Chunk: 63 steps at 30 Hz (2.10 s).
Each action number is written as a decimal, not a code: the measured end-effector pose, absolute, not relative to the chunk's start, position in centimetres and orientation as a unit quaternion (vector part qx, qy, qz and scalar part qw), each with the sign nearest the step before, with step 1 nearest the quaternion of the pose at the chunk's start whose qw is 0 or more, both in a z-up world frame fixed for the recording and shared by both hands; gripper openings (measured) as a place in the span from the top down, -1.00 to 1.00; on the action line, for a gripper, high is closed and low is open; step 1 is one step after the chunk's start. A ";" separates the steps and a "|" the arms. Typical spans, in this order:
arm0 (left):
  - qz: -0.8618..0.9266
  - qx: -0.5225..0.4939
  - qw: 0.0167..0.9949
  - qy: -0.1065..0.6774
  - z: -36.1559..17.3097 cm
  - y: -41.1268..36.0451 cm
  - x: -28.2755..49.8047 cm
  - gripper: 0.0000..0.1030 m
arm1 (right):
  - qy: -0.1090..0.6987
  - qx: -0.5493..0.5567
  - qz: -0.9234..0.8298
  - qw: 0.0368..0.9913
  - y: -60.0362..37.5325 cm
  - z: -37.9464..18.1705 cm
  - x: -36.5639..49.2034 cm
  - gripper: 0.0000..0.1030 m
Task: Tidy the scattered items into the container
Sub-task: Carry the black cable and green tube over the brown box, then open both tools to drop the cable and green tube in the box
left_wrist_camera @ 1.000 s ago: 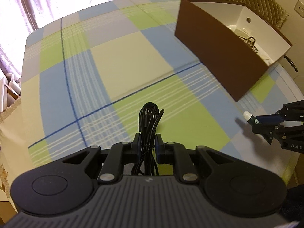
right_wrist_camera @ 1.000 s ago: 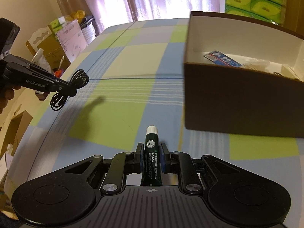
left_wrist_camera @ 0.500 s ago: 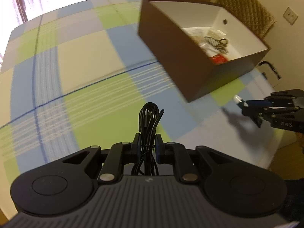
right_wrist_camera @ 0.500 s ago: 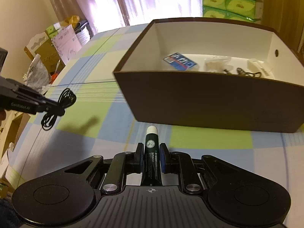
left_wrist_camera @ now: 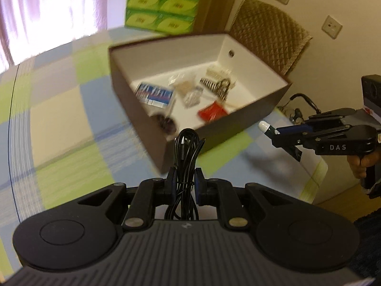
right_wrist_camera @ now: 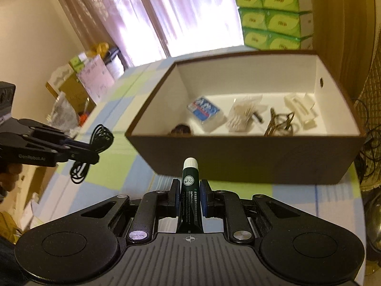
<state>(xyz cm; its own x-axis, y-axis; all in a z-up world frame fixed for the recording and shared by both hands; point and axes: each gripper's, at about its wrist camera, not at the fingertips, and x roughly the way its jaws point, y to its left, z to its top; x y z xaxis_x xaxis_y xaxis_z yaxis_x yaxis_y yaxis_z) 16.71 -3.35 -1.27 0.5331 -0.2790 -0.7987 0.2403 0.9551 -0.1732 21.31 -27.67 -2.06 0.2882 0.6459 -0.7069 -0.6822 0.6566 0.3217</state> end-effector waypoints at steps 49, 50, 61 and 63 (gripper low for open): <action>-0.118 0.011 0.818 0.563 -8.0 -12.1 33.8 0.65 | 0.424 -0.090 0.485 0.759 -26.8 -4.0 38.1 0.63; -0.117 0.013 0.818 0.563 -8.0 -12.1 33.8 0.65 | 0.425 -0.090 0.486 0.759 -26.8 -4.1 38.1 0.63; -0.107 0.020 0.821 0.560 -7.2 -11.4 33.0 0.61 | 0.433 -0.106 0.515 0.733 -25.7 -4.7 37.6 0.63; -0.103 0.022 0.822 0.560 -7.1 -11.2 32.8 0.54 | 0.433 -0.112 0.526 0.723 -25.3 -4.8 37.3 0.63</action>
